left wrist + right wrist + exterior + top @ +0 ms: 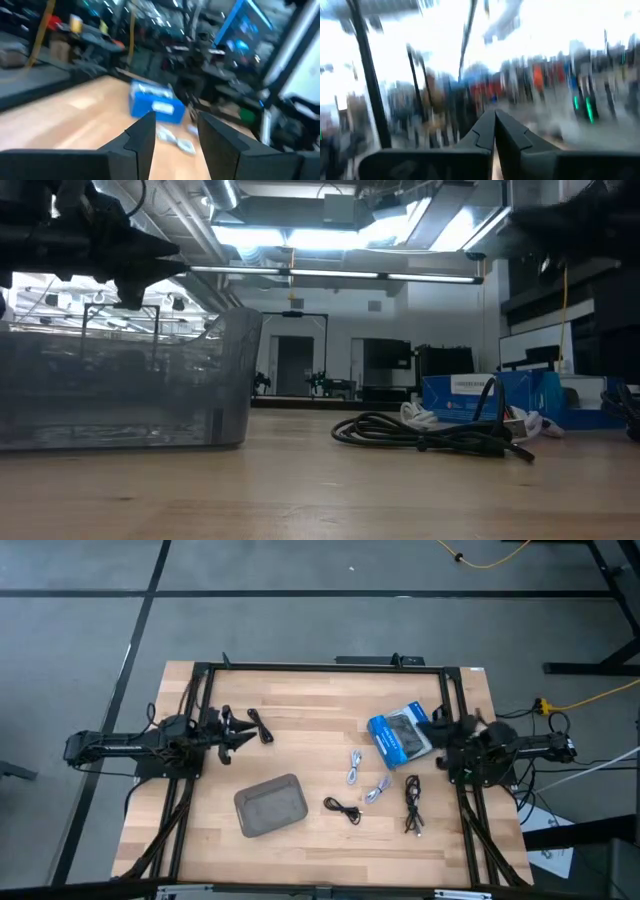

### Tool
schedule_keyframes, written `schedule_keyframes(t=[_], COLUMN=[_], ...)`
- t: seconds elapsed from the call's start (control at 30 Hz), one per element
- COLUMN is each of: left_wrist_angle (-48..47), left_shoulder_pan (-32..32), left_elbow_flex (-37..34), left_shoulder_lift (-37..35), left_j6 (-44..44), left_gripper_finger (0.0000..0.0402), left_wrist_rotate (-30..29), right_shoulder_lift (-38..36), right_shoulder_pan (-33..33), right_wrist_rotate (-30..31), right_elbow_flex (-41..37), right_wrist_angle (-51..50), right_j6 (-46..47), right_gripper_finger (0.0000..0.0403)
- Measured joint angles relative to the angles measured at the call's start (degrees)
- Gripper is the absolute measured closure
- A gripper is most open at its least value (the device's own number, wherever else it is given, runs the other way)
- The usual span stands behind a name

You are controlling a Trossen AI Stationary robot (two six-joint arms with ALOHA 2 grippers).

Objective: Pick and place USB-C Cables
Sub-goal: Put the white charger cable into the black bin

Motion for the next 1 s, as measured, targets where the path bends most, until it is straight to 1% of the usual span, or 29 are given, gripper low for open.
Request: schedule_keyframes(t=[0.1, 0.17, 0.2, 0.23, 0.27, 0.33, 0.37, 0.43, 0.5, 0.57, 0.63, 0.67, 0.73, 0.77, 0.83, 0.87, 0.9, 1.0], left_wrist_angle=[4.22, 6.39, 7.15, 7.77, 8.1, 8.05, 8.05, 8.05, 8.05, 8.03, 7.82, 7.59, 7.09, 6.92, 6.5, 5.89, 5.08, 3.75], left_shoulder_pan=[0.0, 0.0, -0.02, 0.0, -0.01, 0.0, 0.0, 0.0, 0.0, 0.0, -0.01, -0.01, -0.02, 0.0, 0.0, 0.0, -0.01, -0.02], left_elbow_flex=[0.0, 0.0, 0.0, 0.0, 0.0, 0.0, 0.0, 0.0, 0.0, 0.0, 0.0, 0.0, 0.0, 0.0, 0.0, 0.0, -0.01, -0.02], left_shoulder_lift=[0.0, -0.02, -0.01, -0.01, -0.02, 0.0, 0.0, -0.02, -0.02, -0.02, -0.01, -0.02, 0.0, -0.02, -0.02, -0.02, -0.01, -0.02], left_j6=[0.62, 2.43, 3.22, 3.9, 4.06, 4.07, 4.09, 4.08, 4.06, 4.04, 4.05, 4.04, 4.08, 4.08, 4.08, 4.08, 4.1, 4.06], left_gripper_finger=[0.0262, 0.0262, 0.0262, 0.0262, 0.0262, 0.0262, 0.0262, 0.0262, 0.0262, 0.0262, 0.0262, 0.0262, 0.0262, 0.0262, 0.0262, 0.0262, 0.0262, 0.0262], left_wrist_rotate=[-2.14, -2.04, -2.04, -2.07, -2.15, -2.2, -2.2, -2.22, -2.22, -2.22, -2.22, -2.22, -2.22, -2.22, -2.22, -2.22, -2.22, -2.24], right_shoulder_lift=[1.35, 3.31, 4.57, 6.0, 7.46, 11.24, 13.55, 18.49, 23.35, 27.79, 32.36, 34.51, 39.1, 41.27, 45.19, 47.12, 48.92, 53.73], right_shoulder_pan=[0.0, 0.0, 0.0, 0.0, 0.0, -0.02, -0.09, -0.44, -0.92, -1.38, -1.67, -1.66, -1.62, -1.6, -0.97, -0.14, 0.98, 4.92], right_wrist_rotate=[0.04, -0.69, -1.61, -2.66, -3.67, -4.02, -3.19, 1.08, 6.95, 10.84, 11.24, 10.08, 5.09, 1.07, -7.11, -10.63, -12.53, -13.4], right_elbow_flex=[0.04, 0.13, 0.43, 1.12, 2.23, 5.4, 7.27, 11.71, 17.34, 23.58, 30.08, 32.87, 37.61, 39.5, 41.85, 42.55, 42.93, 43.37], right_wrist_angle=[15.48, 26.75, 30.86, 33.15, 33.41, 31.39, 29.61, 22.83, 11.26, -4.7, -21.98, -30.02, -44.02, -50.0, -58.68, -61.49, -63.18, -65.24], right_j6=[-6.96, -12.96, -15.93, -18.32, -20.13, -22.75, -23.26, -23.34, -21.76, -15.43, -5.31, 0.77, 13.44, 19.7, 31.08, 36.02, 40.15, 53.28], right_gripper_finger=[0.0386, 0.0386, 0.0386, 0.0386, 0.0386, 0.0386, 0.0386, 0.0386, 0.0386, 0.0386, 0.0386, 0.0386, 0.0386, 0.0386, 0.0386, 0.0386, 0.0386, 0.0386])
